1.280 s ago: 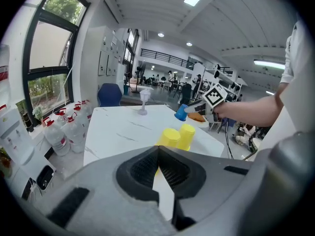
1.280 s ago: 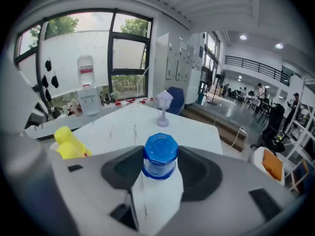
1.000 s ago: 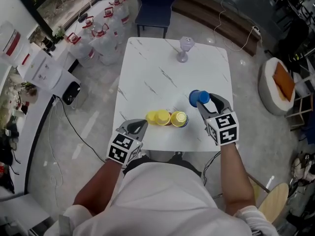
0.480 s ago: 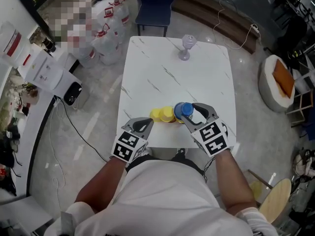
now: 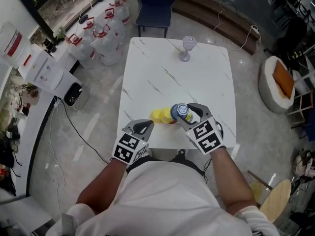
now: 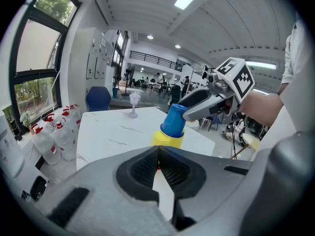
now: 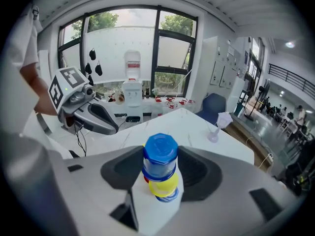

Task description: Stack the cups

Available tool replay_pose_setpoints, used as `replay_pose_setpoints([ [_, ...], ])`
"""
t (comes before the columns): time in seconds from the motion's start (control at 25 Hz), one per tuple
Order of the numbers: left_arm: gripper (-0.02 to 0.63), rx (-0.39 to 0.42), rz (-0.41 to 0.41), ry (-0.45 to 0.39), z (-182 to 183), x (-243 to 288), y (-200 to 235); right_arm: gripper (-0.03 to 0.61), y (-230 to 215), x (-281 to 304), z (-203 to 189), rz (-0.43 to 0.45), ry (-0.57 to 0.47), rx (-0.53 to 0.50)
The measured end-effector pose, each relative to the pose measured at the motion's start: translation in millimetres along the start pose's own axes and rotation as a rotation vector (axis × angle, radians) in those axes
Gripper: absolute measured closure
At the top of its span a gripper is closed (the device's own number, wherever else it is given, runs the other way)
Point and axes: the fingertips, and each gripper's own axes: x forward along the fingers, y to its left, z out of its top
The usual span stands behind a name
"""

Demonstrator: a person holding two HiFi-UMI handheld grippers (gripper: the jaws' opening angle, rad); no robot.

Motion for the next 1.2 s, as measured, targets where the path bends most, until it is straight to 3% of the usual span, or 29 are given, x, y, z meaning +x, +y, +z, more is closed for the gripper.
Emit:
replay_pose_setpoints([
  [0.16, 0.604, -0.004, -0.002, 0.002, -1, 1, -1, 0.319, 3, 0, 4, 0.020, -0.022, 0.008],
  [0.4, 0.604, -0.002, -0.004, -0.003, 0, 2, -1, 0.318, -3, -17, 9, -0.006, -0.075, 0.019],
  [0.64, 0.604, 0.009, -0.005, -0.008, 2, 1, 2, 0.368, -35, -53, -4, -0.095, -0.281, 0.224],
  [0.8, 0.604, 0.010, -0.008, -0.001, -3, -2, 4, 0.462, -42, -59, -57, -0.162, -0.227, 0.333],
  [1.04, 0.604, 0.016, -0.030, 0.018, -15, -5, -1, 0.572, 4, -48, -118, -0.095, -0.162, 0.514],
  [1.2, 0.604, 0.018, -0.045, 0.030, -23, -7, -3, 0.572, 26, -42, -133, -0.098, -0.132, 0.520],
])
